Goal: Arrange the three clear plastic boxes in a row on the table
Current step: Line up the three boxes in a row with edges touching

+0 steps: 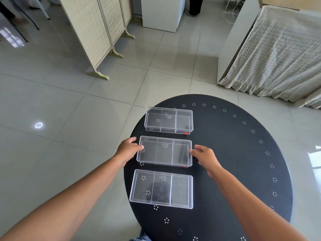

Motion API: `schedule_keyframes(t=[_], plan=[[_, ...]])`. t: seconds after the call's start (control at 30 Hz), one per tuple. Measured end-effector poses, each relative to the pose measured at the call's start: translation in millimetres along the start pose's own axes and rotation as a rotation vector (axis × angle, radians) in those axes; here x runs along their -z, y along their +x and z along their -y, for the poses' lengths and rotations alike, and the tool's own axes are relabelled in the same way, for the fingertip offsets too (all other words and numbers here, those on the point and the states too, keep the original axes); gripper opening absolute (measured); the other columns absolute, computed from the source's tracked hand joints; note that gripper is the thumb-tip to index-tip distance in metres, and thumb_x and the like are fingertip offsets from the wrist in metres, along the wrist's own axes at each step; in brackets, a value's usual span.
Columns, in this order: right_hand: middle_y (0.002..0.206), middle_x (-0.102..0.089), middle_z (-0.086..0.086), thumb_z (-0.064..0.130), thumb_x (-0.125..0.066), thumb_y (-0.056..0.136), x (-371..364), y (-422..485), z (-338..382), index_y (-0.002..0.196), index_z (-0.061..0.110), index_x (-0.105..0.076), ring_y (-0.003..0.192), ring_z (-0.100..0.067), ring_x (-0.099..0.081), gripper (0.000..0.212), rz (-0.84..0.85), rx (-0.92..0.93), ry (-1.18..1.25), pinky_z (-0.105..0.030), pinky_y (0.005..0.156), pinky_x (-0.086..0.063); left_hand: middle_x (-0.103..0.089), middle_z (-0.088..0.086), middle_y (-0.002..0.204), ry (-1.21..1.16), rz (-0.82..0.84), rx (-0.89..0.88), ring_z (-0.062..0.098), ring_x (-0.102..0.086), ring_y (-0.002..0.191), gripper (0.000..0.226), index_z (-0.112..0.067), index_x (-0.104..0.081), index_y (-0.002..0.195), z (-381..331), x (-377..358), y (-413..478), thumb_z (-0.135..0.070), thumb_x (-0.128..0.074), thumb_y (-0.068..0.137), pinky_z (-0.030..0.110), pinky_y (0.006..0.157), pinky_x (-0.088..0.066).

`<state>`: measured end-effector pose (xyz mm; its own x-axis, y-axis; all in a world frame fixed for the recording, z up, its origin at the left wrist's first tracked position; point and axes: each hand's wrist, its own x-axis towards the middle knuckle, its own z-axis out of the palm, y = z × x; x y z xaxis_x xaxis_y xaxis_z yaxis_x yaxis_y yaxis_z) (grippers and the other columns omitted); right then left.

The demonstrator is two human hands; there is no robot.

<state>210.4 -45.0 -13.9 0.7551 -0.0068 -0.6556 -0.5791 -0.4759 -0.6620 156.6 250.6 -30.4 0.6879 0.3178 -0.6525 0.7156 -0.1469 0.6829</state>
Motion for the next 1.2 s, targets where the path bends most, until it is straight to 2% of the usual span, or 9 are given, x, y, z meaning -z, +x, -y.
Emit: schedule_keyframes(t=[0.13,0.2,0.3,0.37,0.43,0.6,0.77,1.1,1.2], plan=[[0.108,-0.065,0.005,0.026,-0.069,0.09,-3,-12,-12,0.141,0.009,-0.052,0.115,-0.019,-0.058,0.056,0.027,-0.002,0.028,-0.044,0.11,-0.042,-0.064,0.008,0.126,-0.049,-0.012,0.024,0.021,-0.062,0.11,0.066,-0.015,-0.045,0.144,16,-2,-14,-0.022,-0.071,0.083,0.032,0.083,-0.053],[0.114,-0.068,0.002,0.025,-0.067,0.09,-6,-17,-17,0.135,0.013,-0.059,0.114,-0.019,-0.06,0.047,0.037,-0.004,0.04,-0.041,0.107,-0.045,-0.065,0.008,0.126,-0.058,-0.015,0.017,0.02,-0.062,0.11,0.063,-0.015,-0.049,0.142,21,-4,-18,-0.022,-0.071,0.083,0.032,0.083,-0.052],[0.093,-0.074,0.009,0.017,-0.06,0.093,-9,-22,-19,0.1,0.026,-0.073,0.093,-0.016,-0.063,0.018,0.056,0.018,0.055,-0.03,0.085,-0.048,-0.063,0.009,0.126,-0.06,-0.04,0.007,0.02,-0.062,0.108,0.054,-0.011,-0.054,0.137,21,-10,-23,-0.014,-0.068,0.085,0.033,0.088,-0.052],[0.079,-0.072,0.014,0.012,-0.057,0.095,-10,-23,-17,0.082,0.032,-0.071,0.078,-0.011,-0.057,0.028,0.051,0.037,0.068,-0.026,0.074,-0.047,-0.065,0.008,0.126,-0.064,-0.049,0.005,0.022,-0.063,0.108,0.051,-0.011,-0.055,0.135,19,-14,-22,-0.012,-0.067,0.085,0.034,0.089,-0.053],[0.076,-0.07,0.015,0.011,-0.056,0.096,-10,-23,-14,0.078,0.033,-0.069,0.073,-0.007,-0.057,0.032,0.038,0.038,0.089,-0.026,0.074,-0.046,-0.066,0.009,0.128,-0.06,-0.048,0.0,0.023,-0.064,0.112,0.052,-0.013,-0.057,0.135,19,-15,-18,-0.015,-0.067,0.084,0.036,0.093,-0.053],[0.081,-0.068,0.015,0.013,-0.053,0.097,-8,-21,-10,0.086,0.031,-0.069,0.075,-0.001,-0.056,0.026,0.012,0.044,0.138,-0.03,0.084,-0.041,-0.065,0.008,0.128,-0.061,-0.04,0.001,0.025,-0.064,0.114,0.054,-0.013,-0.055,0.137,12,-21,-11,-0.014,-0.067,0.085,0.041,0.1,-0.051],[0.082,-0.066,0.014,0.016,-0.052,0.098,-8,-19,-3,0.109,0.023,-0.07,0.073,-0.004,-0.054,0.023,-0.003,0.035,0.159,-0.031,0.085,-0.042,-0.064,0.008,0.127,-0.05,-0.045,-0.009,0.024,-0.064,0.113,0.053,-0.016,-0.054,0.138,7,-23,-8,-0.015,-0.065,0.086,0.043,0.102,-0.05],[0.059,-0.056,0.015,0.019,-0.052,0.098,-10,-11,-2,0.107,0.022,-0.072,0.058,-0.006,-0.047,0.022,-0.05,0.057,0.163,-0.028,0.075,-0.043,-0.064,0.011,0.128,-0.036,-0.054,-0.007,0.028,-0.063,0.115,0.055,-0.016,-0.051,0.14,5,-26,-4,-0.017,-0.065,0.087,0.046,0.105,-0.048],[0.061,-0.057,0.013,0.02,-0.052,0.098,-10,-10,-4,0.105,0.023,-0.072,0.059,-0.007,-0.048,0.021,-0.056,0.06,0.159,-0.028,0.074,-0.043,-0.063,0.011,0.13,-0.024,-0.05,-0.013,0.028,-0.062,0.117,0.055,-0.018,-0.05,0.141,6,-27,-4,-0.019,-0.064,0.088,0.046,0.106,-0.047]])
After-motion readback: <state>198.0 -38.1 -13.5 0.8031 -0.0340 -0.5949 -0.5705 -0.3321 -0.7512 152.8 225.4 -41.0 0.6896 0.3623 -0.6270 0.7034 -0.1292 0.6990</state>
